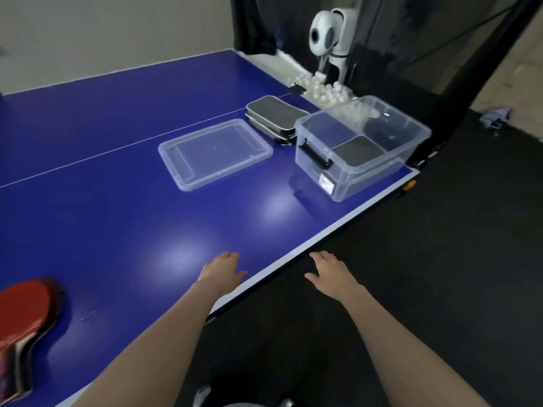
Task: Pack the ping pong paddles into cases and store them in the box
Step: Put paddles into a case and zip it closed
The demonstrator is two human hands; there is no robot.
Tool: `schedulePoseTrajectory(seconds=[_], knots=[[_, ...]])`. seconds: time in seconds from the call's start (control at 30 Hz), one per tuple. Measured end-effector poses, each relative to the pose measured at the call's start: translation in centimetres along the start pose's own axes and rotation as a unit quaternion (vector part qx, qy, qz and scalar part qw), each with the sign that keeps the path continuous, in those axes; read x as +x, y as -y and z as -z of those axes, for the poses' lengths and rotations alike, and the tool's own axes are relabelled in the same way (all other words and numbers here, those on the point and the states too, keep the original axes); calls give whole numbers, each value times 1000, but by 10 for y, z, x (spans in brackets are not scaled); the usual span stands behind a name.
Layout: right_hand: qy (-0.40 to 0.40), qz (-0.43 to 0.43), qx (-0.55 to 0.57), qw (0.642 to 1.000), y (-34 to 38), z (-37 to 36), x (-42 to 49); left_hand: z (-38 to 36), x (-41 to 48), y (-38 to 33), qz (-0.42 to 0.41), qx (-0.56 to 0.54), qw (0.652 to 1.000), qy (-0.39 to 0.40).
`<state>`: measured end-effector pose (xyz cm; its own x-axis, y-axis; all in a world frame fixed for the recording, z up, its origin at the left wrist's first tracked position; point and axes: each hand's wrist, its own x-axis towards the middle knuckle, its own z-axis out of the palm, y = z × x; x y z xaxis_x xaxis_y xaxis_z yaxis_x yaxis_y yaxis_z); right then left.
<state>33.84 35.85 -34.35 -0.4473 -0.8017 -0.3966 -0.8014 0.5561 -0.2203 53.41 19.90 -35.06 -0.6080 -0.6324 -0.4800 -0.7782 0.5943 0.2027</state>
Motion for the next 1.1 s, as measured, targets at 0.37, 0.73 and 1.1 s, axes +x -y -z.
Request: schedulePoseTrajectory(seconds=[0.37,0.73,1.1], knots=[[-91,-46,57,993,-115,85,43,79,87,-121,-40,21,995,-85],[-153,28,5,988,-181,227,183,173,218,-199,-19,-6,990,-141],[-93,108,-46,989,-191,296,311,214,289,-194,91,-59,982,-157]])
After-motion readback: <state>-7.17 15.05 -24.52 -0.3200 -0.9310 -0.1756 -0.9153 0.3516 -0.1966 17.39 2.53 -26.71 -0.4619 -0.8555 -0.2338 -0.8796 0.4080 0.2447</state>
